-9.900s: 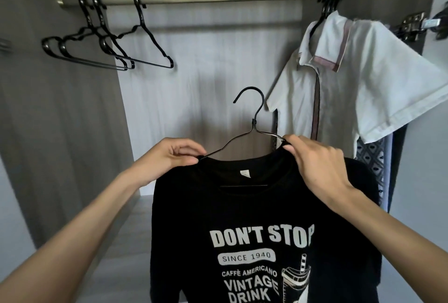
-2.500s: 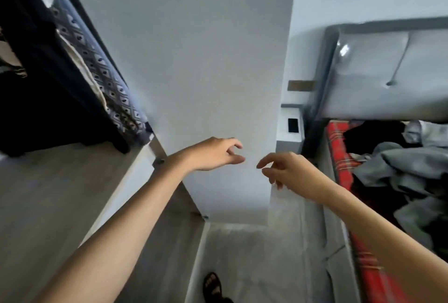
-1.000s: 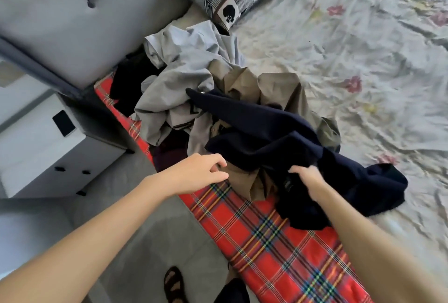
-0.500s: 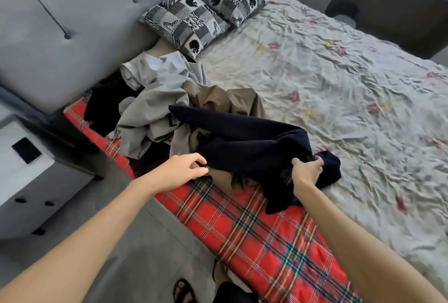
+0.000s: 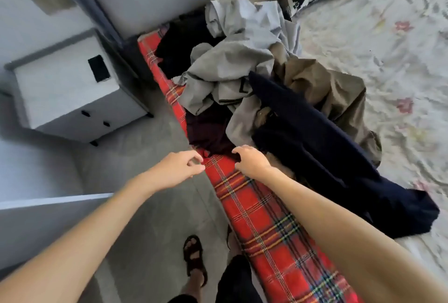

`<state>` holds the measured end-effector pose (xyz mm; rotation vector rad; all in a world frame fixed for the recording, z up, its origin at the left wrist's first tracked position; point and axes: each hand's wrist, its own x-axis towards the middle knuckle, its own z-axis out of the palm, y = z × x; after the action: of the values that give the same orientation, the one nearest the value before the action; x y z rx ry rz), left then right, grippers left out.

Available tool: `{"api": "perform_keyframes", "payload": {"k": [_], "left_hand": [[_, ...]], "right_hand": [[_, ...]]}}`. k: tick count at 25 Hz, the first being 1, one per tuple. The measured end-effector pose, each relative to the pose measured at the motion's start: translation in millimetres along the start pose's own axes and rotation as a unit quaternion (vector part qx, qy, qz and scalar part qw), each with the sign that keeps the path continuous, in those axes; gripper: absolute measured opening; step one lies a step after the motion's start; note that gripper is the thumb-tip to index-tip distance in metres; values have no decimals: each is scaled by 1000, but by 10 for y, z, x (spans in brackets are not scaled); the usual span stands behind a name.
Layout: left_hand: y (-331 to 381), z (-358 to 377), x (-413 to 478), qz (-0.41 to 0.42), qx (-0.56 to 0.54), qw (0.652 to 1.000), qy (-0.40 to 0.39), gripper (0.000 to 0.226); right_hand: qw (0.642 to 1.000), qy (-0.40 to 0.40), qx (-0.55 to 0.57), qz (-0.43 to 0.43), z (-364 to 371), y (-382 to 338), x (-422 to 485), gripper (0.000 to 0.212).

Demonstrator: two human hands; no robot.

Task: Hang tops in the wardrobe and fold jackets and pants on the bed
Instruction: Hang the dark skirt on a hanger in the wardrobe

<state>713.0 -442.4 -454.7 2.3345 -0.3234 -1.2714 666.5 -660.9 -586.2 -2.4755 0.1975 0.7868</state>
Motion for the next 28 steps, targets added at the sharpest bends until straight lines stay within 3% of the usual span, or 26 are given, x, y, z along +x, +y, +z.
{"api": "perform_keyframes", "payload": {"k": [3,6,8,10,12,14,16,21,25,28], "left_hand": [[-407,-4,412,-67,-68,995,18,14],[-686,-31,665,-104,-96,989,50,17],[-794,-23,722,-119,-105,985,63,15],[-893,-23,750,-130,-106,984,64,12],[-945,-39,708,-134,-113,982,63,9],[-908,-89,599,-127,-124,981,73,5],[-792,-156,480,-119,-125,982,77,7],[-18,-503,-144,-8,-180,972,152,70],[692,-725,-983,166,-244,941,163,122],[1129,-760,-1681,255,-249,910,211,134]], "right_hand": [[978,-48,-185,-87,283,142,988,67],[903,-66,-399,-142,705,251,1669,82],[871,-29,-472,-129,831,271,1841,68],[873,21,-467,-139,780,246,1947,42],[925,52,-358,-115,550,169,1898,26],[968,102,-208,-94,205,19,1660,25],[978,173,-50,-105,-204,-201,1314,23],[914,283,277,-88,-1583,-751,15,35],[860,301,389,-135,-2304,-1525,-1217,36],[838,283,422,-198,-2585,-2298,-2070,27]]}}
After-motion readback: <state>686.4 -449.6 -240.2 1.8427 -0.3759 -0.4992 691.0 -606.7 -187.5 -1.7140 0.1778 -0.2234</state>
